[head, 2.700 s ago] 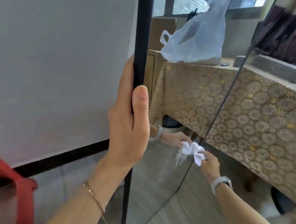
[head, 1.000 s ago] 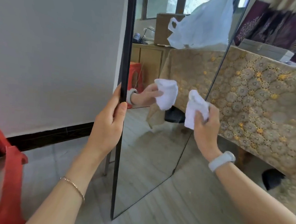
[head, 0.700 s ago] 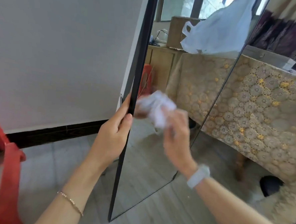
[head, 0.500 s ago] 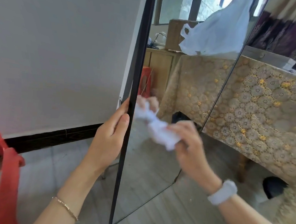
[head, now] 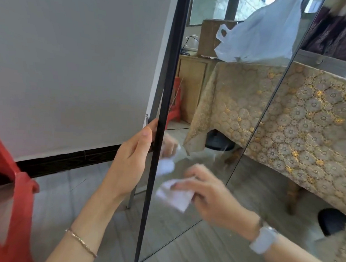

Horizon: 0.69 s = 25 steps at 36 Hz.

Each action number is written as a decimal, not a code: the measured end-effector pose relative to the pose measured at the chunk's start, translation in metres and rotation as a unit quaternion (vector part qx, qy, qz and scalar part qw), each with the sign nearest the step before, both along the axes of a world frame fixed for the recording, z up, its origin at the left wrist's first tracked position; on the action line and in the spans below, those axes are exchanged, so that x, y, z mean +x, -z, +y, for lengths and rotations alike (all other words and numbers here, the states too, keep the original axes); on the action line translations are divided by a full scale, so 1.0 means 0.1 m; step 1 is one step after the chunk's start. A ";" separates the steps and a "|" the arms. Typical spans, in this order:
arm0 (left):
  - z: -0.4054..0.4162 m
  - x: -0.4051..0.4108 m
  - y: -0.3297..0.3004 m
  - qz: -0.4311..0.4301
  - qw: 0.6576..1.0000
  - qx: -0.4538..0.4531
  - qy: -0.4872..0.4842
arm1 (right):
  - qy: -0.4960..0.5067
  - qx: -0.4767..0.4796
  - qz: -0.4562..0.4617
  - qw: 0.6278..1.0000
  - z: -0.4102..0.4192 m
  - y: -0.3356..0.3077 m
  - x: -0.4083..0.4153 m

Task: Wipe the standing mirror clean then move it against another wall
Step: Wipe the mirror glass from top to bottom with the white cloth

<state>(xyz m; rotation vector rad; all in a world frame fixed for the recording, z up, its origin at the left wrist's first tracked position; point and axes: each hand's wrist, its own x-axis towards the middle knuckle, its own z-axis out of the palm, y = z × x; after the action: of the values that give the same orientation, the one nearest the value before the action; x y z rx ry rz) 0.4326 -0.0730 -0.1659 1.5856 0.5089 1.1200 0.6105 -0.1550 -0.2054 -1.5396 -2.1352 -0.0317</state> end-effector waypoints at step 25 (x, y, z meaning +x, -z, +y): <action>-0.08 0.14 0.35 -0.002 0.997 0.002 -0.083 | 0.009 -0.103 -0.068 0.992 -0.12 1.89 -0.01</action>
<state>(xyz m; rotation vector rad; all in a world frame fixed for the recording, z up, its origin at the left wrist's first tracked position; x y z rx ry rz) 0.4470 -0.0806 -0.2013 1.5671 0.6465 1.2493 0.6090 -0.1670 -0.3944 -1.7184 -2.2902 0.0834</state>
